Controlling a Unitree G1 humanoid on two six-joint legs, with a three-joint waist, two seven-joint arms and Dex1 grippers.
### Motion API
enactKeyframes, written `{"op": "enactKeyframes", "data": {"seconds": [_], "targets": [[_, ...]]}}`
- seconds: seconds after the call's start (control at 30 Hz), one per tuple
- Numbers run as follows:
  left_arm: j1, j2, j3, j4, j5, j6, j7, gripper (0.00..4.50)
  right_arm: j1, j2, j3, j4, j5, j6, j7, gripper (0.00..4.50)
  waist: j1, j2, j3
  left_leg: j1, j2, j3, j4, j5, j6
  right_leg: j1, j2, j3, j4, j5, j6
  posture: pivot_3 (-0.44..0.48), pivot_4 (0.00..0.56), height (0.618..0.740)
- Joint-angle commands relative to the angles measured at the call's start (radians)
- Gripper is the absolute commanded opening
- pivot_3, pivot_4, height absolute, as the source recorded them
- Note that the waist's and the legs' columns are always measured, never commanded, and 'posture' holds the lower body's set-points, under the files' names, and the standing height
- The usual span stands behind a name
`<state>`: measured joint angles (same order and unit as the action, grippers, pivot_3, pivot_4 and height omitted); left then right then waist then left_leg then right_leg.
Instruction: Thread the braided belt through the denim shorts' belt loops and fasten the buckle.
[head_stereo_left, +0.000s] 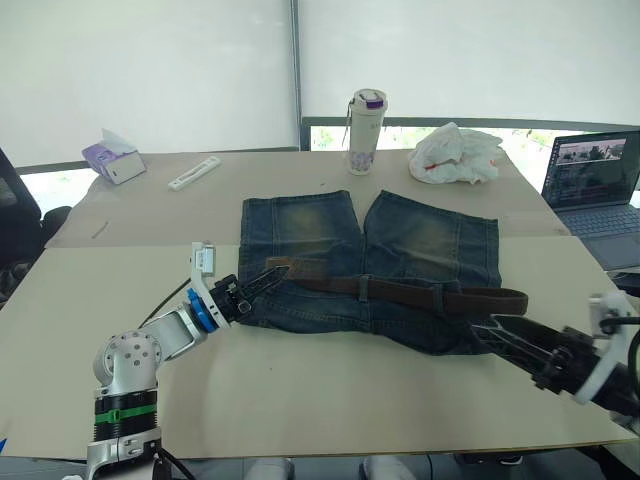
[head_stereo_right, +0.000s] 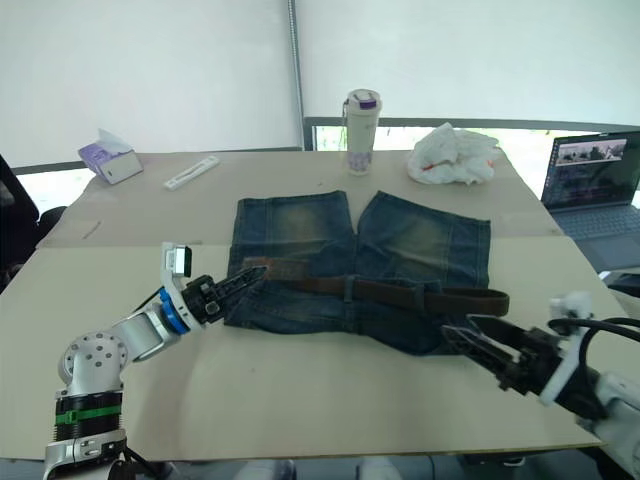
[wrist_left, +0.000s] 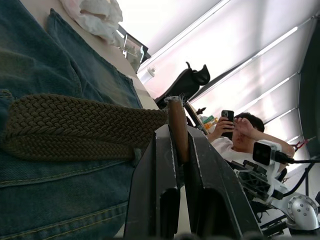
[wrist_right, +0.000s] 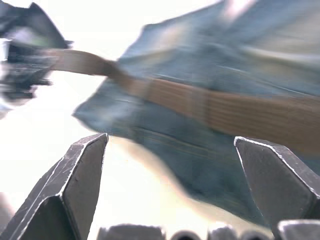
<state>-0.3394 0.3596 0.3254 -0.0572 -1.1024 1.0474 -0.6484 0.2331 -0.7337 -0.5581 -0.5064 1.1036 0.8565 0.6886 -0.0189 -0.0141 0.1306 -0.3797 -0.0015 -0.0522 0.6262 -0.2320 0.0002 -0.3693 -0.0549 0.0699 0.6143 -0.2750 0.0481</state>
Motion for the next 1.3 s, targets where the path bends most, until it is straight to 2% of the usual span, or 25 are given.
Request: {"op": "enactKeyframes", "data": {"seconds": [0.03, 0.1, 0.17, 0.27, 0.4, 0.47, 0.57, 0.63, 0.7, 0.77, 0.87, 1.07, 1.17, 1.3], "targets": [[-0.016, -0.005, -0.005, -0.041, -0.032, -0.001, 0.009, 0.0, -0.04, 0.02, 0.153, 0.003, -0.12, -0.01, -0.082, 4.46, 0.004, 0.001, -0.001, 0.0, 0.0, 0.0, 0.0, 0.0, 0.0, 0.0, 0.0, 0.0, 0.0, 0.0, 0.0, 0.0, 0.15, 0.74], [-0.018, -0.006, -0.01, -0.043, -0.031, -0.003, 0.013, 0.0, -0.083, 0.048, 0.236, 0.068, -0.251, -0.058, -0.153, 4.46, 0.007, 0.001, -0.001, -0.001, -0.001, 0.0, 0.0, 0.0, 0.0, 0.0, -0.001, 0.0, 0.0, 0.001, -0.001, 0.0, 0.15, 0.74], [-0.021, -0.009, -0.012, -0.043, -0.031, -0.007, 0.018, 0.0, -0.125, 0.075, 0.254, 0.149, -0.333, -0.085, -0.216, 4.46, 0.01, 0.001, -0.001, -0.002, -0.002, 0.0, 0.0, 0.0, 0.0, -0.002, -0.002, 0.0, -0.001, 0.001, -0.001, 0.0, 0.15, 0.74], [-0.019, -0.011, -0.016, -0.048, -0.031, -0.009, 0.017, 0.0, -0.178, 0.115, 0.21, 0.261, -0.404, -0.147, -0.271, 4.46, 0.013, 0.002, -0.002, -0.002, -0.004, 0.0, 0.001, 0.0, 0.0, -0.001, -0.004, 0.0, -0.001, 0.001, 0.0, 0.0, 0.15, 0.74], [-0.009, -0.011, -0.018, -0.052, -0.031, -0.012, 0.014, 0.0, -0.171, 0.1, 0.154, 0.293, -0.402, -0.126, -0.271, 4.46, 0.02, 0.002, -0.002, -0.001, -0.004, 0.0, 0.001, 0.0, 0.0, -0.001, -0.004, -0.001, -0.001, 0.001, 0.0, 0.0, 0.15, 0.74], [-0.008, -0.013, -0.019, -0.052, -0.031, -0.013, 0.016, 0.0, -0.145, 0.086, 0.142, 0.257, -0.359, -0.107, -0.211, 4.46, 0.021, 0.002, -0.002, -0.002, -0.004, 0.0, 0.001, 0.0, 0.0, -0.001, -0.004, -0.001, -0.001, 0.001, 0.0, 0.0, 0.15, 0.74], [-0.006, -0.02, -0.024, -0.052, -0.032, -0.014, 0.016, 0.0, -0.073, 0.053, 0.095, 0.104, -0.156, -0.039, -0.045, 4.46, 0.019, 0.004, -0.002, -0.002, -0.003, 0.0, 0.0, 0.0, 0.0, 0.0, -0.004, -0.001, -0.001, 0.001, 0.0, 0.0, 0.15, 0.74], [-0.004, -0.026, -0.028, -0.054, -0.036, -0.01, 0.015, 0.0, -0.071, 0.05, 0.087, 0.017, -0.033, -0.014, -0.008, 4.46, 0.012, 0.004, -0.002, -0.002, -0.002, 0.0, 0.0, 0.0, 0.0, 0.0, -0.003, -0.001, -0.001, 0.001, 0.0, 0.0, 0.15, 0.74], [-0.003, -0.03, -0.032, -0.055, -0.037, -0.008, 0.014, 0.0, -0.123, 0.084, 0.107, -0.026, 0.073, 0.007, -0.073, 4.46, -0.002, 0.003, -0.001, -0.001, -0.001, 0.0, 0.0, 0.0, 0.0, 0.0, -0.002, 0.0, 0.0, 0.002, 0.0, 0.0, 0.15, 0.74], [-0.003, -0.039, -0.029, -0.053, -0.048, -0.005, 0.019, 0.0, -0.181, 0.143, 0.165, -0.038, 0.1, 0.005, -0.149, 4.46, -0.01, 0.001, -0.001, -0.002, 0.0, 0.001, 0.0, 0.0, 0.0, 0.002, 0.0, 0.0, 0.0, 0.001, 0.0, 0.0, 0.15, 0.74], [-0.004, -0.059, -0.039, -0.055, -0.051, -0.013, 0.037, 0.0, -0.3, 0.314, 0.29, -0.003, 0.147, 0.008, -0.324, 4.46, -0.011, 0.001, -0.001, 0.002, 0.0, -0.001, 0.0, 0.0, 0.0, 0.0, 0.002, 0.0, 0.0, 0.001, 0.0, 0.0, 0.15, 0.74], [0.003, -0.087, -0.04, -0.076, -0.079, -0.012, 0.06, 0.0, -0.316, 0.445, 0.449, 0.024, 0.228, 0.064, -0.427, 4.46, 0.008, 0.003, -0.001, -0.002, -0.001, -0.003, 0.0, 0.0, 0.0, -0.003, -0.002, -0.001, 0.002, 0.003, -0.003, 0.0, 0.15, 0.74], [0.009, -0.095, -0.028, -0.084, -0.104, -0.009, 0.074, 0.0, -0.335, 0.52, 0.467, 0.083, 0.229, 0.031, -0.501, 4.46, 0.006, 0.003, -0.002, -0.001, -0.002, -0.002, 0.001, 0.0, 0.0, -0.002, -0.004, -0.001, 0.002, 0.003, -0.002, 0.0, 0.15, 0.74], [0.02, -0.087, -0.028, -0.09, -0.121, -0.009, 0.081, 0.0, -0.381, 0.594, 0.476, 0.139, 0.246, 0.02, -0.529, 4.46, -0.001, 0.003, -0.002, 0.0, -0.001, -0.002, 0.0, 0.0, 0.0, -0.003, -0.004, -0.001, 0.002, 0.003, -0.002, 0.0, 0.15, 0.74]]}}
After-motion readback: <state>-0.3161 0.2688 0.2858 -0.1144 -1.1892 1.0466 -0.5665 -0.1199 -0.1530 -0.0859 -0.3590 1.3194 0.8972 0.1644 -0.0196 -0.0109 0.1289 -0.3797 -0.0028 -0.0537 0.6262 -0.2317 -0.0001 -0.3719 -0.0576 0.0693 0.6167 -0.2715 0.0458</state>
